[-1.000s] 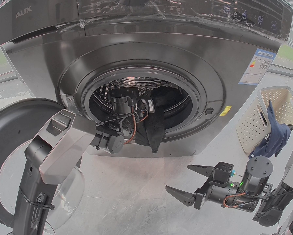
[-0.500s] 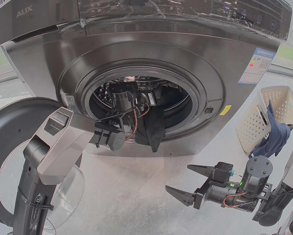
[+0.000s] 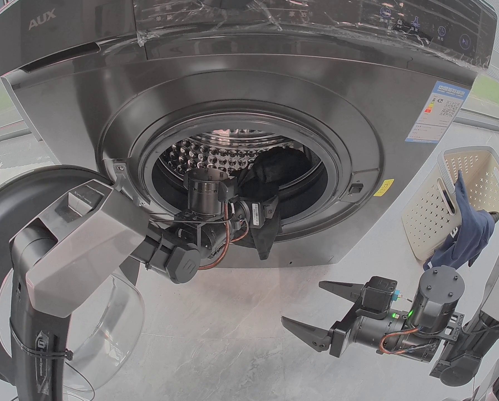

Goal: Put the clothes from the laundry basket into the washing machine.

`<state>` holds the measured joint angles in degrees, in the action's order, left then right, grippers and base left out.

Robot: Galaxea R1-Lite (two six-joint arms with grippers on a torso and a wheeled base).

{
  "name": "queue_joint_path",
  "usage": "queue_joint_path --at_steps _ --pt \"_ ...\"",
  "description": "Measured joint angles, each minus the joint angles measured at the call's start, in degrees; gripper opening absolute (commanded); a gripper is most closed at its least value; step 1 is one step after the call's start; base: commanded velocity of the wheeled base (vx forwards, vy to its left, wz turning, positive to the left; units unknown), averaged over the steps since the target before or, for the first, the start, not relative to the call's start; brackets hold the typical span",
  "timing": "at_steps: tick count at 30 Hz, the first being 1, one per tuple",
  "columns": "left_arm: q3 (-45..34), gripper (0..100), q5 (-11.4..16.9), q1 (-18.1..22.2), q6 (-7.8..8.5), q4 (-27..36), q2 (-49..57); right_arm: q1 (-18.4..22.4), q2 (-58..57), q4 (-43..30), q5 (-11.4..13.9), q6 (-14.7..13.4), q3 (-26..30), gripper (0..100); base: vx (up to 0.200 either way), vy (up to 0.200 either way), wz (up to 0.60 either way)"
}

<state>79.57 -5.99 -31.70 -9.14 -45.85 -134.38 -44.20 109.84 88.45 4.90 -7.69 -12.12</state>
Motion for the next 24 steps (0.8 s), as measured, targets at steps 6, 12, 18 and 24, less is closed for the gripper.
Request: queue_joint_path --at_steps 6,12,18,24 --pt "-0.6 0 0.1 0.4 0.66 -0.1 -0.3 0.0 0.0 0.0 0.0 0.0 0.0 100 0.000 0.000 0.00" --pt "3.7 0 0.5 0.5 0.15 1.0 -1.9 0.0 0.0 0.0 0.0 0.0 -0.1 100 0.000 0.000 0.00" --pt "9.7 0 0.1 0.6 -1.80 1.5 -3.8 0.0 0.0 0.0 0.0 0.0 -0.4 100 0.000 0.000 0.00" --pt "20.5 0 -1.6 1.3 -3.01 0.6 -6.8 0.0 0.0 0.0 0.0 0.0 -0.6 100 0.000 0.000 0.00"
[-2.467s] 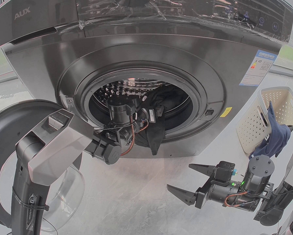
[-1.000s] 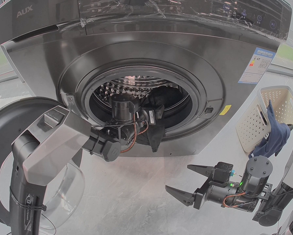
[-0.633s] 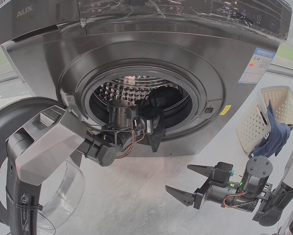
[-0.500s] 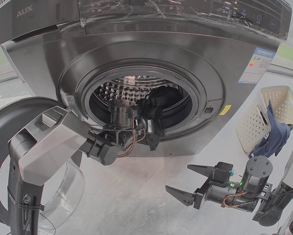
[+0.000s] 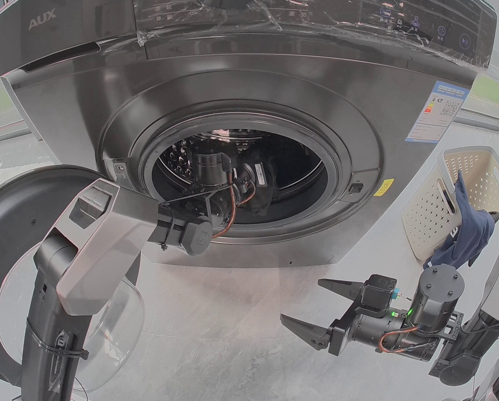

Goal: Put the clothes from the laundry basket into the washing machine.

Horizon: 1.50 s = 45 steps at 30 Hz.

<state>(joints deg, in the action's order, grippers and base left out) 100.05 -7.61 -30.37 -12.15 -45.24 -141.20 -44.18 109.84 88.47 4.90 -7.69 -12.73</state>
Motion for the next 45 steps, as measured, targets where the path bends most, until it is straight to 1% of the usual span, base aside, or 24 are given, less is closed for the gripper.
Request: queue_joint_path --at_steps 5,10,11,16,20,26,31,33,37,45 --pt "9.8 0 -2.2 1.5 -0.43 -1.5 -4.1 0.0 0.0 0.0 0.0 0.0 -0.1 100 0.000 0.000 0.00" --pt "13.7 0 -3.3 2.8 -0.65 -3.8 -7.4 0.0 0.1 0.0 0.0 0.0 -0.2 100 0.000 0.000 0.00" --pt "13.9 100 -3.3 2.9 -0.65 -3.7 -7.7 0.0 0.1 0.0 0.0 0.0 -0.2 100 0.000 0.000 0.00" --pt "14.4 100 -3.4 2.7 -0.76 -3.4 -8.2 0.0 0.1 0.0 0.0 0.0 -0.2 100 0.000 0.000 0.00" --pt "13.7 100 -3.4 1.8 -1.37 -3.6 -8.0 0.0 0.1 0.0 0.0 0.0 -0.1 100 0.000 0.000 0.00" --pt "8.6 100 -3.3 0.2 -1.72 -3.8 -6.1 0.0 0.1 0.0 0.0 0.0 -0.1 100 0.000 0.000 0.00" --pt "2.9 100 -3.2 -0.8 -1.33 -3.9 -4.2 0.0 0.1 0.0 0.0 0.0 -0.1 100 0.000 0.000 0.00" --pt "0.1 100 -3.1 -1.0 -1.19 -4.1 -3.2 0.0 0.1 0.0 0.0 0.0 -0.1 100 0.000 0.000 0.00" --pt "-8.4 100 -2.4 -2.2 -0.78 -4.9 0.2 0.1 0.1 0.0 0.0 0.0 0.1 100 0.000 0.000 0.00" --pt "-29.5 100 -0.4 -5.7 0.45 -8.6 10.3 1.1 -0.5 -0.1 0.1 0.0 0.8 100 0.000 0.000 0.00"
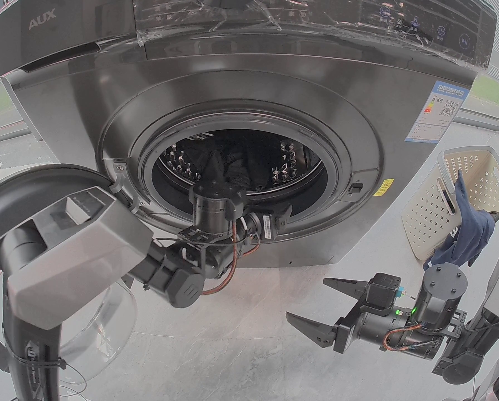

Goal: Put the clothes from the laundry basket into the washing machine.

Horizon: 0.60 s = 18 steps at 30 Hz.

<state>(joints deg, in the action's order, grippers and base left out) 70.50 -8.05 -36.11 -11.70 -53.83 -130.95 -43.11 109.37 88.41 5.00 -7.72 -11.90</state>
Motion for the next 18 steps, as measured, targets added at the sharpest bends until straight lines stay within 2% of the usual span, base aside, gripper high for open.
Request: queue_joint_path --at_steps 13,18 --pt "-33.6 100 3.8 -6.5 1.50 -8.9 24.0 4.7 -6.4 0.0 0.0 0.4 4.2 100 0.000 0.000 0.00" --pt "-43.5 100 4.2 -7.8 4.32 -13.8 30.1 6.3 -9.6 -0.1 -0.6 0.3 7.0 100 0.000 0.000 0.00"
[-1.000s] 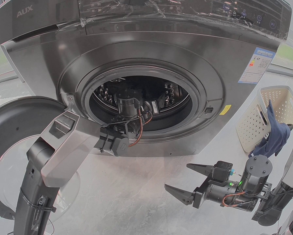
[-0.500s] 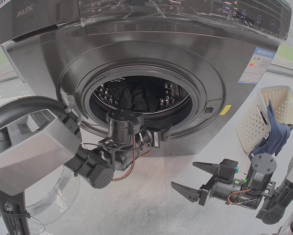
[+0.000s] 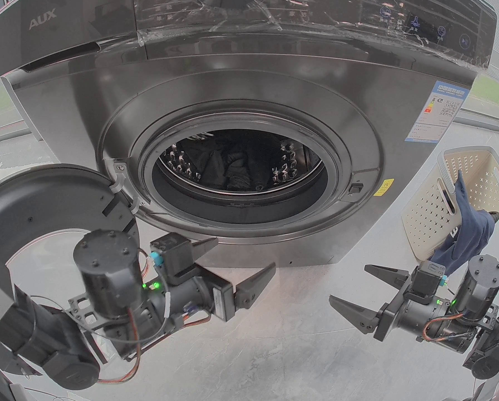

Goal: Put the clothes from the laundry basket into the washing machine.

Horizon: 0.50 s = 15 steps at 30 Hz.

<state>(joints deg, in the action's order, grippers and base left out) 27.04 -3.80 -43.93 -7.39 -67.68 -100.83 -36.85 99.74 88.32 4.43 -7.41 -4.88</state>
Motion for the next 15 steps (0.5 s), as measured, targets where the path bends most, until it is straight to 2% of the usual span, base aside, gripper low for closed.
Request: queue_joint_path --at_steps 7,15 --pt "-10.8 100 -0.1 -0.8 2.99 -13.6 4.8 1.2 -3.9 0.0 -1.1 -0.1 2.9 100 -0.200 0.000 0.00" --pt "-18.2 100 -1.1 0.5 4.00 -16.5 11.7 2.5 -8.5 -1.2 -6.1 -1.1 3.8 100 -0.200 0.000 0.00"
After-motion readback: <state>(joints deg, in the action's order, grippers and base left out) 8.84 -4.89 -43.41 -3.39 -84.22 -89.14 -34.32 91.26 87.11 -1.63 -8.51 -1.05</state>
